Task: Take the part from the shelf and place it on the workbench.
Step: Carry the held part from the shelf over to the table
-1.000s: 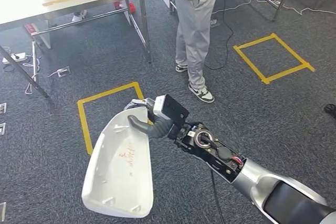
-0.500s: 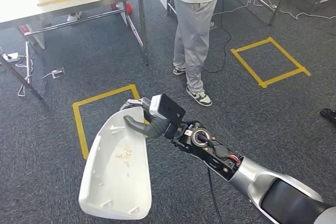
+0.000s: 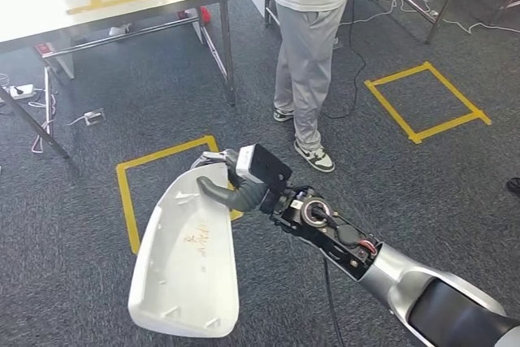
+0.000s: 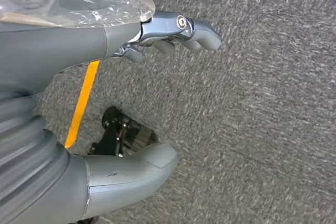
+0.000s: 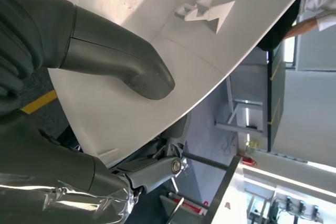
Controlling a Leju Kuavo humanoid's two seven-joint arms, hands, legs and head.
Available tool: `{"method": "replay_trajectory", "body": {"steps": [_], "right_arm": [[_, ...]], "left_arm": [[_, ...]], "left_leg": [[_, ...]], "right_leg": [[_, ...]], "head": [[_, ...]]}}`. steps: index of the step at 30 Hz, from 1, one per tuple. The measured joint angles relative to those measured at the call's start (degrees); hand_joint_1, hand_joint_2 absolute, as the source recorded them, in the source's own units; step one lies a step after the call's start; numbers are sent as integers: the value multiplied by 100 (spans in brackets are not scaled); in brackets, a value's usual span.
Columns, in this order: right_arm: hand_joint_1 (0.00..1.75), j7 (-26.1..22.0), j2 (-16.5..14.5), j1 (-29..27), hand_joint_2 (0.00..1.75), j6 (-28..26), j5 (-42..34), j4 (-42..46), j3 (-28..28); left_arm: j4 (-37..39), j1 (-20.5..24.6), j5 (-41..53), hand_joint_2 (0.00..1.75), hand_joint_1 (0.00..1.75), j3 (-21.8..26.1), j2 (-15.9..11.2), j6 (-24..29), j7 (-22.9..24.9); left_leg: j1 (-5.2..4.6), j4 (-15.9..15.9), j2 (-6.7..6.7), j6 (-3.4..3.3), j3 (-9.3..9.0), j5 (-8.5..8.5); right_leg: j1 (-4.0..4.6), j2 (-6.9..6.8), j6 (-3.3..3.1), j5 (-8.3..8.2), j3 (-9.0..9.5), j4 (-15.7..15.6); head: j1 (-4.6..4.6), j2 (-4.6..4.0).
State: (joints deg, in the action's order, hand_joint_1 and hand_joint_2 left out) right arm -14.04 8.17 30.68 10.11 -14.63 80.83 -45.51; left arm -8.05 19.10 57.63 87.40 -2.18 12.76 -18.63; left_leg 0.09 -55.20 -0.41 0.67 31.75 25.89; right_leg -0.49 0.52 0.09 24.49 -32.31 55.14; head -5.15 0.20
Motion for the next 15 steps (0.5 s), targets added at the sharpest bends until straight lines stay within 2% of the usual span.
{"method": "replay_trajectory", "body": {"steps": [1,2,4,5,6,7,9,10,11,12,15], "right_arm": [[175,-7,-1,6,175,-3,-12,1,1],[175,-17,-2,8,175,-10,-33,2,1],[175,-40,-2,-11,175,-32,-91,1,1],[175,-48,-2,-29,175,-44,-112,1,1],[175,-53,-2,-47,175,-51,-126,0,1],[175,-58,-2,-59,175,-55,-133,0,1],[175,-70,-2,-68,175,-56,-138,0,2],[175,-78,-2,-65,175,-58,-137,1,3],[175,-84,-2,-63,175,-60,-137,1,4],[175,-88,-2,-65,175,-62,-137,2,4],[175,-93,-2,-67,175,-68,-137,11,10]], "left_arm": [[1,8,3,175,0,1,-2,0,-2],[1,13,6,175,0,1,-5,0,-3],[1,7,13,175,0,1,-5,0,-5],[1,-3,14,175,0,1,-4,0,-5],[1,-11,15,175,0,1,-3,0,-5],[1,-14,16,175,0,1,-2,0,-5],[1,-8,30,175,0,1,-3,-1,-4],[1,1,39,175,0,1,-3,-1,-5],[1,9,49,175,0,1,-2,-2,-5],[1,16,57,175,0,1,1,-2,-5],[1,27,79,175,0,1,4,-2,-3]], "left_leg": [[3,-176,3,32,83,86],[18,-484,6,64,246,214],[46,-1313,8,117,746,478],[63,-1603,8,135,958,513],[78,-1676,9,148,1065,431],[90,-1496,10,154,1039,230],[108,-682,19,158,712,-272],[101,-306,19,149,544,-416],[91,-79,19,128,437,-466],[77,7,16,97,390,-432],[72,25,8,-32,344,-353]], "right_leg": [[-21,-3,-24,7,39,-29],[-34,-10,-45,20,77,-46],[-39,-21,-74,65,122,-52],[-42,-22,-77,91,147,-51],[-48,-20,-70,122,182,-51],[-56,-17,-56,157,227,-50],[-68,-11,-6,240,330,-50],[-65,-5,29,280,362,-45],[-59,-1,62,310,380,-49],[-48,3,97,334,387,-58],[-58,-7,191,430,394,-26]], "head": [[17,0],[34,0],[62,0],[64,0],[65,0],[66,0],[74,0],[92,-1],[108,-1],[117,-1],[98,0]]}}
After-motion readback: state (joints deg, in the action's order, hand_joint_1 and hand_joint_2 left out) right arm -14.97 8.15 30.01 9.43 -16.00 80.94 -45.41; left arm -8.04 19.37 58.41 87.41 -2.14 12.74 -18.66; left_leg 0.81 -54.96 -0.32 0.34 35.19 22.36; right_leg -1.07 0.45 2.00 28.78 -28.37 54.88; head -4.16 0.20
